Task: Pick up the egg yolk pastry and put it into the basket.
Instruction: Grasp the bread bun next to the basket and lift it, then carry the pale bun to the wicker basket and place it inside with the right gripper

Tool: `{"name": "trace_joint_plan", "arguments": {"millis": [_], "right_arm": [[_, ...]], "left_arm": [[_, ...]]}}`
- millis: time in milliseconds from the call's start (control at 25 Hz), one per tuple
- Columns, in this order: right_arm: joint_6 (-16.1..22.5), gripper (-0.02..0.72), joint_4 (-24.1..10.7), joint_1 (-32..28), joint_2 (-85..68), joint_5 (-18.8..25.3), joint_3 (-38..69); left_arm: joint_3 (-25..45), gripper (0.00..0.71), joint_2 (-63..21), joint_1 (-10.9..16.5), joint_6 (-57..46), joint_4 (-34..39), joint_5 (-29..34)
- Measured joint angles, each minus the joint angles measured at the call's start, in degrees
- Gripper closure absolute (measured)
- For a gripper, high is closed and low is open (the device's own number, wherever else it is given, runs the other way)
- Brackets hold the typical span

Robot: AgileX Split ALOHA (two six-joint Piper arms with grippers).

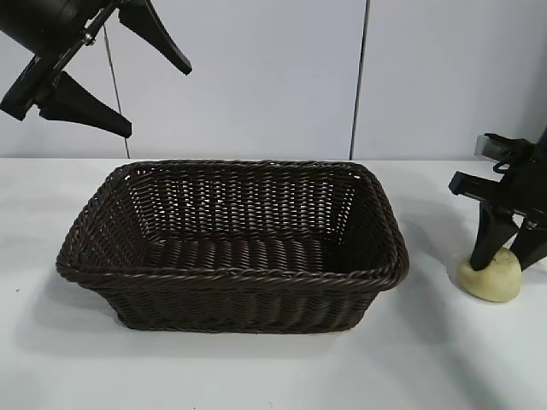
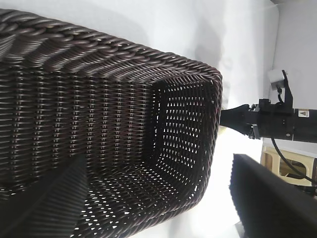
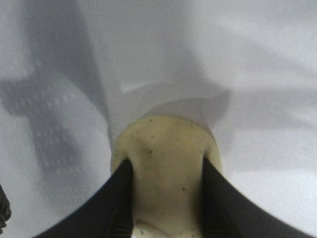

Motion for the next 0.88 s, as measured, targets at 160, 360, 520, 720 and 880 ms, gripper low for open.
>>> {"name": "trace_joint_plan", "arguments": {"millis": [160,360,520,720,880], "right_arm": [[-0.2,0.661,2.3,0.0,-1.4,4.5,-5.1],[-0.6,0.661,3.8,0.0,-5.1,9.6,-10.8],[-0.6,0.661,3.9,0.0,-8.0,12.3,-13.9],[-0.6,0.662,5.7,0.0,-9.9,12.7,-14.7],[-0.6,0.663,6.4,1.2,-9.9,12.7,-14.7]], "left_arm": [[0.0,0.136,0.0,0.0,0.0,0.1,0.0],[0.0,0.136,0.0,0.0,0.0,0.1,0.3],[0.0,0.136,0.0,0.0,0.0,0.1,0.3],[0.0,0.136,0.0,0.0,0.0,0.1,0.3],[0.0,0.136,0.0,0.0,0.0,0.1,0.3]]}}
